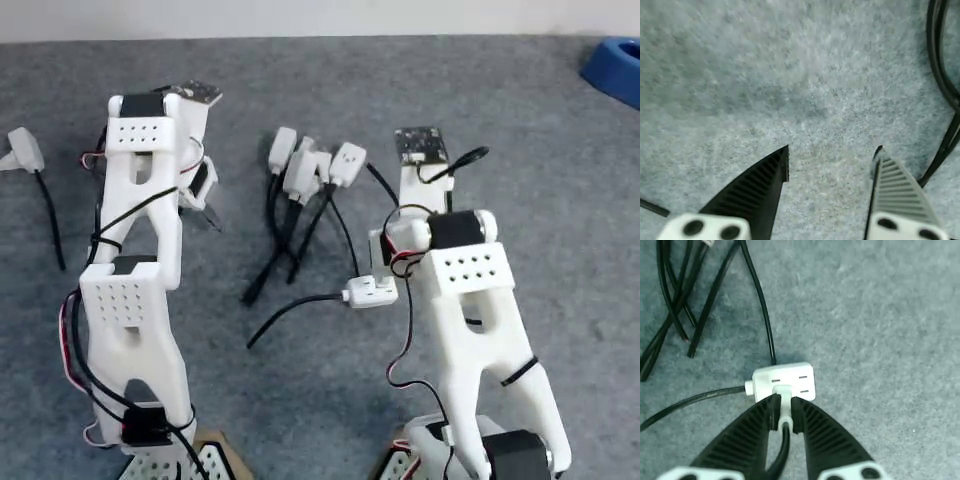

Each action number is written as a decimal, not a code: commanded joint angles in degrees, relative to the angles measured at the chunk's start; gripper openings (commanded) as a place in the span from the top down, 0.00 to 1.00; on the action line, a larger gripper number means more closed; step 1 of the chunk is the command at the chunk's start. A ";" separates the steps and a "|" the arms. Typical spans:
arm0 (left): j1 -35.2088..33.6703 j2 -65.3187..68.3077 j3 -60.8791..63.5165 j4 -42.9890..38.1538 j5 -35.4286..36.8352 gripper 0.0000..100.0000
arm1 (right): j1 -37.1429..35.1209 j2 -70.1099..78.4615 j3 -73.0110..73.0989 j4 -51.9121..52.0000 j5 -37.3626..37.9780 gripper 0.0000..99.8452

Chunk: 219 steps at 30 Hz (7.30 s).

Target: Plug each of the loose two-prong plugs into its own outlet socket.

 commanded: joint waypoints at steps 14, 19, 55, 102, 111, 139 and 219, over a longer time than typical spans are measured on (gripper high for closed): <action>0.40 -0.75 1.27 -1.49 0.18 0.73 | -2.24 -0.31 3.21 -5.67 3.16 0.99; 0.40 -0.75 1.27 -1.41 0.18 0.73 | -2.77 -0.31 4.53 -6.02 3.25 0.99; 0.57 -1.10 1.27 -1.32 0.18 0.73 | -2.59 5.93 6.81 -13.23 4.22 0.99; 0.75 -0.75 1.19 -1.32 0.09 0.73 | -0.75 -8.92 15.87 -22.81 2.81 0.99; 0.66 -0.75 1.27 -1.32 0.09 0.73 | 0.84 -8.84 16.75 -23.08 2.99 0.99; 0.57 -0.75 1.27 -1.23 0.09 0.73 | -0.75 -8.31 20.26 -26.33 2.81 0.99; -0.31 -1.19 1.10 -1.14 -0.09 0.73 | -6.29 -8.13 30.11 -33.54 2.81 0.99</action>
